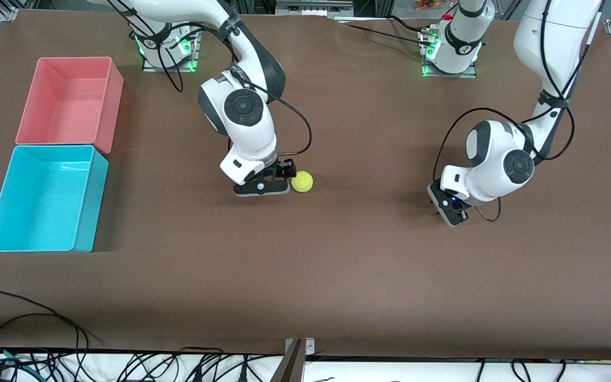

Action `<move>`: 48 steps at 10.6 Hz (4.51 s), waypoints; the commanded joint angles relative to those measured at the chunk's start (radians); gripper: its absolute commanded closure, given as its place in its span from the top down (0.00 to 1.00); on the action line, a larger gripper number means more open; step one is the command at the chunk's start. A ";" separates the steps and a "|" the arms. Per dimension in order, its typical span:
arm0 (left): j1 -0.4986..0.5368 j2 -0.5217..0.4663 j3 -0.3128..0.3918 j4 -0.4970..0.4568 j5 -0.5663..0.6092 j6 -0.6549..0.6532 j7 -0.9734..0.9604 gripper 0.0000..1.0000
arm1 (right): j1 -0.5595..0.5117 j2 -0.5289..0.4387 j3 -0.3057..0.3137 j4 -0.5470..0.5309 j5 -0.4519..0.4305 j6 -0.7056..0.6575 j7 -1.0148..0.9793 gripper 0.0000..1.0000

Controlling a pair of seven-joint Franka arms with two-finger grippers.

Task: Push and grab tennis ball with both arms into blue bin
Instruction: 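Grasp the tennis ball with the right gripper while the left gripper withdraws, then carry the ball with the right gripper over the blue bin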

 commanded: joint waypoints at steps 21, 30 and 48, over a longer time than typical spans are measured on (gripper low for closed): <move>0.108 -0.501 0.124 0.022 0.084 -0.405 -0.251 1.00 | 0.082 0.278 0.041 0.148 0.043 0.074 0.031 0.83; 0.105 -0.541 0.110 0.289 0.171 -0.806 -0.419 1.00 | 0.057 0.249 0.025 0.150 0.028 0.023 0.009 0.00; -0.005 -0.499 0.093 0.507 0.185 -1.061 -1.013 1.00 | -0.187 -0.187 -0.521 0.066 0.065 -0.530 -0.739 0.00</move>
